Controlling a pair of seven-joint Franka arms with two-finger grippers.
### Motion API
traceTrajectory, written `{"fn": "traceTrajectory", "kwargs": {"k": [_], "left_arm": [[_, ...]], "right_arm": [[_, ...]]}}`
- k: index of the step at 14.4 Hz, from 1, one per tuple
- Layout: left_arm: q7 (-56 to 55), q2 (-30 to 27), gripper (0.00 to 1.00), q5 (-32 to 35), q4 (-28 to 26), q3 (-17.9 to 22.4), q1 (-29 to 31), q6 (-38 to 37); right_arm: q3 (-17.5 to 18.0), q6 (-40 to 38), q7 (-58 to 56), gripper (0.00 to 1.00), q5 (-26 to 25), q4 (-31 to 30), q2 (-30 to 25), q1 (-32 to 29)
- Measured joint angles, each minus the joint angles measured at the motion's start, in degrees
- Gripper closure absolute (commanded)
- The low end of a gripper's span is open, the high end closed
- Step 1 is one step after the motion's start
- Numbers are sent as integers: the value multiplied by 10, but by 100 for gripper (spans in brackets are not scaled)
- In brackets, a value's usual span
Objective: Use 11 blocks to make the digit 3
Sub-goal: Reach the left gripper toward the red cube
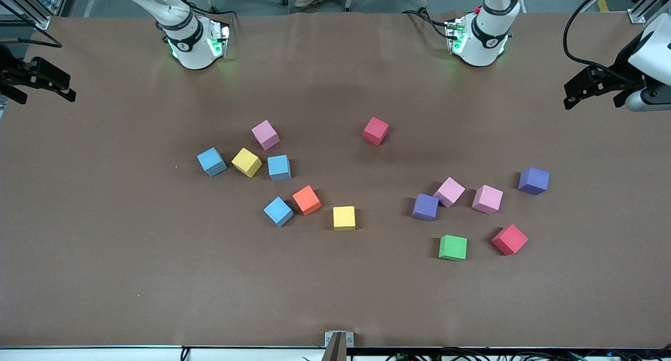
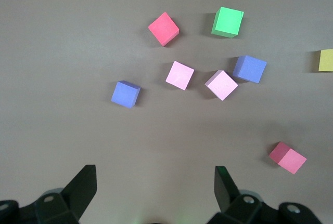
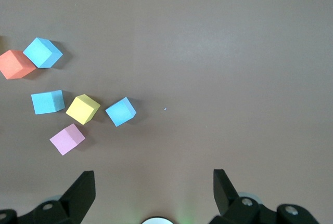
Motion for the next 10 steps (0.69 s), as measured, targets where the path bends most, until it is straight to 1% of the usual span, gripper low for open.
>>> {"fn": "traceTrajectory", "kwargs": {"k": [6,8,10], "left_arm": [[0,3,0,0,4,-2,-5,0],[-1,23,0,0,11,-5,-6,0],[-1,64,0,0,21,-11,-13,4]], "right_arm": [[0,-3,0,0,0,0,0,0],[0,-3,0,0,0,0,0,0],[0,-3,0,0,1,0,0,0]]}}
